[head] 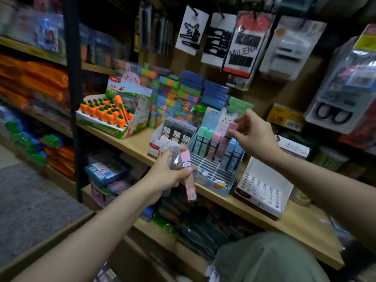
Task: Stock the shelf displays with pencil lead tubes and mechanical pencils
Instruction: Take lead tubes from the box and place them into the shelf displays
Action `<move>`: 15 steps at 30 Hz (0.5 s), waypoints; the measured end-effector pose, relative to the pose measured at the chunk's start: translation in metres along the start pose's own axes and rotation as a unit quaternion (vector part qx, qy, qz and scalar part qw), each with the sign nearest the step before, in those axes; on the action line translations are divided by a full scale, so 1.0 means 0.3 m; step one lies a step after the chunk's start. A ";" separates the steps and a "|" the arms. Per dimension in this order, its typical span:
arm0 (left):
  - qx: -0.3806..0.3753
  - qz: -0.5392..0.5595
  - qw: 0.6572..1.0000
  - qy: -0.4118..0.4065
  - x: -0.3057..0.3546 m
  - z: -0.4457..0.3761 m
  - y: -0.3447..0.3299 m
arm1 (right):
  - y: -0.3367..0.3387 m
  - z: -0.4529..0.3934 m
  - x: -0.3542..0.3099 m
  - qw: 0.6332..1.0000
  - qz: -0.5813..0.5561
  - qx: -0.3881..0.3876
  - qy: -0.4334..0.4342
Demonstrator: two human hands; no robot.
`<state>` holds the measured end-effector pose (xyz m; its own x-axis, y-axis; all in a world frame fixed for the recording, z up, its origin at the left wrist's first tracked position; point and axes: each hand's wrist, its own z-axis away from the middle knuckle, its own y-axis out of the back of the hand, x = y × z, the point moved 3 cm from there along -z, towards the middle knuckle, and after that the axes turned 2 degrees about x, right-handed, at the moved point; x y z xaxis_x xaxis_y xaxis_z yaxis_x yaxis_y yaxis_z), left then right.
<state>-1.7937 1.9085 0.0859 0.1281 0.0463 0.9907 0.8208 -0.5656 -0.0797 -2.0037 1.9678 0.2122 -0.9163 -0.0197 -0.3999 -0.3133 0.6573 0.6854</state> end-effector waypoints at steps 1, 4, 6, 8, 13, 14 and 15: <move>0.000 -0.002 1.000 -0.004 0.001 -0.003 0.005 | -0.015 -0.020 0.002 1.000 0.017 -0.004 0.011; 0.006 -0.014 1.000 -0.021 0.002 -0.013 0.020 | -0.066 -0.058 0.022 0.997 0.066 -0.026 0.030; 0.010 -0.007 1.000 -0.025 -0.001 -0.021 0.029 | -0.093 -0.071 0.039 0.995 0.091 -0.035 0.036; 0.016 0.009 1.000 -0.023 -0.008 -0.029 0.037 | -0.116 -0.081 0.057 0.992 0.112 -0.044 0.039; 0.046 0.034 0.998 -0.021 -0.020 -0.039 0.043 | -0.163 -0.082 0.099 0.990 0.125 -0.059 0.016; 0.049 0.030 0.998 -0.023 -0.019 -0.040 0.041 | -0.169 -0.082 0.106 0.990 0.127 -0.055 0.012; 0.050 0.023 0.998 -0.024 -0.018 -0.041 0.039 | -0.174 -0.085 0.111 0.991 0.124 -0.051 0.008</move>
<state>-1.7917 1.8915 0.0811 0.1912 0.0630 0.9795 0.8644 -0.4836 -0.1376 -2.0243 1.9136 0.1786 -0.9719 0.1204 -0.2021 -0.1008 0.5631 0.8202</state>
